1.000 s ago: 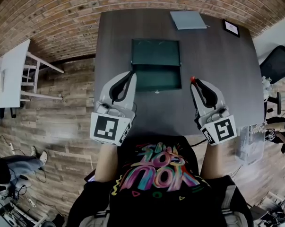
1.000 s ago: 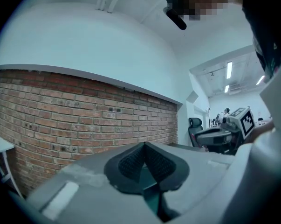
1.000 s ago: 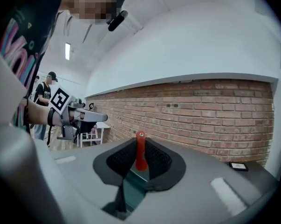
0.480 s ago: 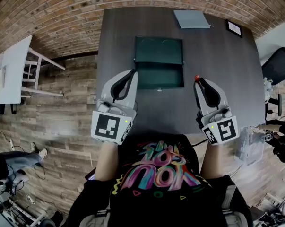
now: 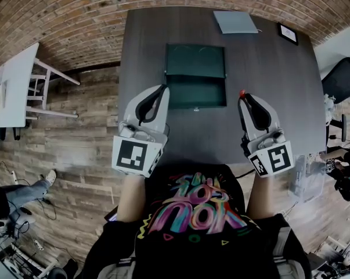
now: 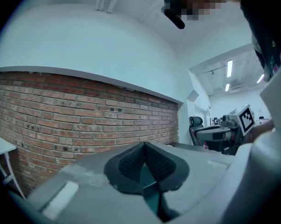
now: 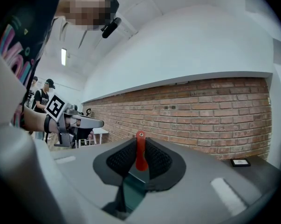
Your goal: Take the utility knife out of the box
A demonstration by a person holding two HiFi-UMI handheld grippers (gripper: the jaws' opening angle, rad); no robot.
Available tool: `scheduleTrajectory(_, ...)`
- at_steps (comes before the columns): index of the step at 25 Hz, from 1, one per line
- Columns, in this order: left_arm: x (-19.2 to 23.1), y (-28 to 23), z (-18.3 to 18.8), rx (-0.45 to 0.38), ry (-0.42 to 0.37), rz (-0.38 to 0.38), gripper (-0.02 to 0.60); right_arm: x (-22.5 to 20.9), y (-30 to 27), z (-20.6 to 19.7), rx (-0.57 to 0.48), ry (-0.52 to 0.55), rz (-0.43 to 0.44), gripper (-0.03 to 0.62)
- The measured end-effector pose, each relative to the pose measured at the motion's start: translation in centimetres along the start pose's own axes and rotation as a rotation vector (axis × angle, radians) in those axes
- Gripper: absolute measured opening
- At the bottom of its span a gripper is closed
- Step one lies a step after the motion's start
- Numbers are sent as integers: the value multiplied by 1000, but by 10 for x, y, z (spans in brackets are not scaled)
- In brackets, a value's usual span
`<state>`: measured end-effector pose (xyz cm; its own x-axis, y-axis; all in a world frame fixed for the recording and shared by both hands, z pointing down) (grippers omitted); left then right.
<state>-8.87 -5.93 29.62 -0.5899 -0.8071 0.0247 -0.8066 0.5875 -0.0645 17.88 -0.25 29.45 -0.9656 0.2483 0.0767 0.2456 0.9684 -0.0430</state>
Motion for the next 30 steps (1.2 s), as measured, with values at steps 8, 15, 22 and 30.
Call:
scheduleTrajectory(8,2,-1,-2,8,12,11,2,-1,-4,-2,6,-7,1,54)
scheduleTrajectory(15,6,-5,-1,11,18,12,2,-2,-10,-2,13,-8,9,54)
scheduleTrajectory(22,5,-5,-4,21,21,11,2,-4,-11,-5,25,-13,11,54)
scheduleTrajectory(30,8,-5,-8,29,8,12,2,-4,-13,-8,30,-10,11,54)
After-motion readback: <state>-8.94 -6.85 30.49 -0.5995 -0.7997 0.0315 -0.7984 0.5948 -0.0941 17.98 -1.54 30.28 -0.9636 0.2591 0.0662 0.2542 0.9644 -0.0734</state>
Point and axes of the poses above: the fingertips, and each gripper's own axes: y backward along the fingers, x to its left, z out of its top, the point moved 8 cm from there along y, backward along the fingers, and after that the axes turned 13 degrees about -z, right-handed, at the moved point
